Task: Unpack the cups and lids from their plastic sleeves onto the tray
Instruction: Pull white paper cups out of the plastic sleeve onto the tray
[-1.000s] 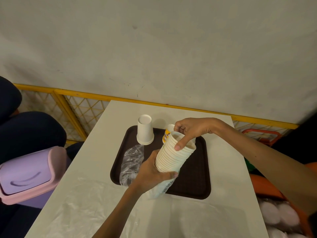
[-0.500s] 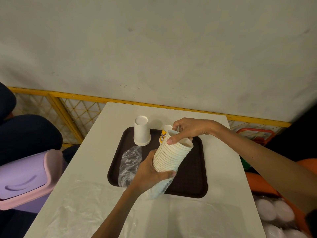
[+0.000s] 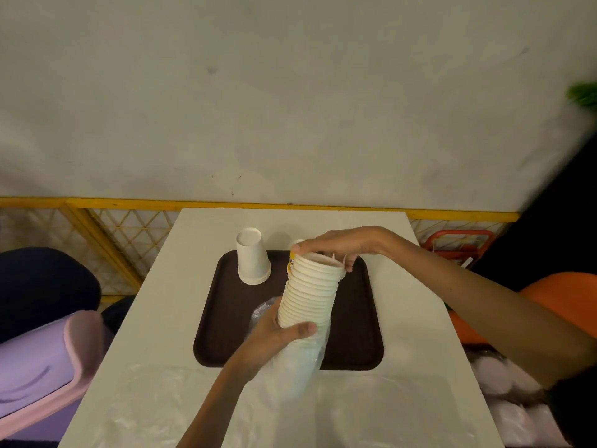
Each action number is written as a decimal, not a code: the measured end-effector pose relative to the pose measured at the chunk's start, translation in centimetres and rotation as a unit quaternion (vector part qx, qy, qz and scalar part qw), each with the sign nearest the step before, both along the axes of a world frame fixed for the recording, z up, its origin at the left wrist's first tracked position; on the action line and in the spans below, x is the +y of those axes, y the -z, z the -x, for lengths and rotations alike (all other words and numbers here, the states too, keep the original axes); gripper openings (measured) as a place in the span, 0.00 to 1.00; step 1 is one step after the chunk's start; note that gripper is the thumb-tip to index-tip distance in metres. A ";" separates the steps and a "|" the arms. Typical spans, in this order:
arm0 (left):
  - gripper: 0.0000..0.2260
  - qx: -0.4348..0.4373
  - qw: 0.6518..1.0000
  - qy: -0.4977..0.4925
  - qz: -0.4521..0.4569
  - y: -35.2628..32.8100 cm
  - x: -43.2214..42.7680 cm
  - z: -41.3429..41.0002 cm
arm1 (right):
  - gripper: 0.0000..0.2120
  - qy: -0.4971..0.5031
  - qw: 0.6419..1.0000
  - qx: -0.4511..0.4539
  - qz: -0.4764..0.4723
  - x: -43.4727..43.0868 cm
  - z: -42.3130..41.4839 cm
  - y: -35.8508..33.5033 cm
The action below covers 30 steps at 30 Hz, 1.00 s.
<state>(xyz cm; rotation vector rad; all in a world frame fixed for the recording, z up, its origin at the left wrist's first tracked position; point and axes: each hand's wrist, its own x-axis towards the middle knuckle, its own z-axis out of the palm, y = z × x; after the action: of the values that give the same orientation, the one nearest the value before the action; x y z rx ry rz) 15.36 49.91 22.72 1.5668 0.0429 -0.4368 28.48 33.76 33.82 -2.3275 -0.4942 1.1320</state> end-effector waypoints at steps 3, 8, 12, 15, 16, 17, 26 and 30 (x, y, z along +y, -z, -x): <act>0.45 0.020 0.999 0.010 0.048 -0.3 0.4 -0.1 | 0.25 0.005 0.993 0.052 -0.105 -1.4 -0.4 -0.3; 0.47 0.036 0.998 0.028 0.041 -0.4 0.5 -0.5 | 0.33 -0.040 0.991 0.052 -0.116 -2.5 -1.0 -0.6; 0.46 0.037 0.998 0.034 0.034 -0.5 0.2 -0.7 | 0.30 -0.055 0.993 0.040 -0.099 -2.5 -1.0 -0.8; 0.47 0.036 0.998 0.037 0.032 -0.6 0.0 -0.8 | 0.30 -0.073 0.995 0.017 -0.067 -2.0 -0.7 -1.0; 0.47 0.036 0.998 0.038 0.030 -0.6 0.0 -0.8 | 0.29 -0.078 0.995 0.005 -0.057 -1.8 -0.6 -1.0; 0.48 0.036 0.998 0.039 0.028 -0.6 -0.1 -0.8 | 0.28 -0.080 0.995 -0.006 -0.051 -1.7 -0.5 -1.0; 0.50 0.022 0.999 0.040 0.006 -0.9 -0.4 -1.1 | 0.13 -0.019 0.996 -0.043 -0.072 -1.4 0.2 -0.5; 0.50 0.020 0.999 0.043 -0.002 -1.1 -0.6 -1.4 | 0.14 -0.009 0.997 -0.035 -0.072 -1.7 -0.1 -0.6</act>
<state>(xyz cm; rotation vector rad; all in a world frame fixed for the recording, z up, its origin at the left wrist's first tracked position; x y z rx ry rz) 16.76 49.29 23.79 1.5682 0.0073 -0.5358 28.55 32.07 34.45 -2.2476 -0.6019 0.9919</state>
